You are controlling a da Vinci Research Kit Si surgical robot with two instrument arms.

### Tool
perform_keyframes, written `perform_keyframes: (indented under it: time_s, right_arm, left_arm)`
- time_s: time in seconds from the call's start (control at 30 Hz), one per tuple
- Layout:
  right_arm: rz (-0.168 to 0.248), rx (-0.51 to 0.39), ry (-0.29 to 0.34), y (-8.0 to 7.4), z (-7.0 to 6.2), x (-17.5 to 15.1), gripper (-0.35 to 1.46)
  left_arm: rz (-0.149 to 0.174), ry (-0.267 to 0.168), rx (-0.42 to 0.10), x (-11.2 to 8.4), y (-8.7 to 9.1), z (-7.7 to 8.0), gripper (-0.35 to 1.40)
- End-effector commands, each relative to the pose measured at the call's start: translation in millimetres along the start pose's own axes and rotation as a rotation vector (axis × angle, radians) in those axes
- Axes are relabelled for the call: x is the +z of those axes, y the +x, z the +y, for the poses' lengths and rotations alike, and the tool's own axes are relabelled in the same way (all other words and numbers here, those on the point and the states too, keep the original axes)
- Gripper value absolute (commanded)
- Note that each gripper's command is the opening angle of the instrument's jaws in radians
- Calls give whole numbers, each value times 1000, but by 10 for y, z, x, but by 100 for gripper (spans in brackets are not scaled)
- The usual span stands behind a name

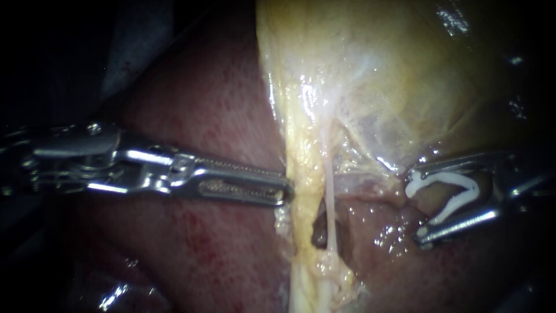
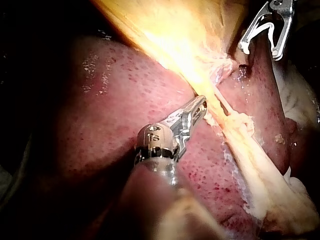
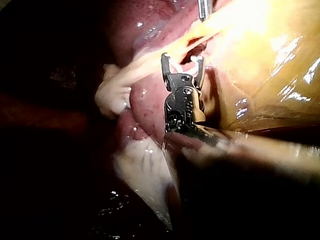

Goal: Clipping first clip left tube

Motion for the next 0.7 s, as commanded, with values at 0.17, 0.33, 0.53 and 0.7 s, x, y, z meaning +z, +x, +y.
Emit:
perform_keyframes:
  time_s: [0.17,0.33,0.53,0.7]
  right_arm:
    - [0,0,0,0,-1,1,60]
    - [0,1,-2,3,-5,4,60]
    - [2,1,-10,5,-12,14,60]
    - [-2,0,-5,6,-19,29,60]
  left_arm:
    - [0,0,0,-1,0,-2,-35]
    - [1,9,-3,-10,5,-8,-35]
    - [3,20,-9,-29,9,-19,-35]
    - [0,32,-17,-46,8,-30,-35]
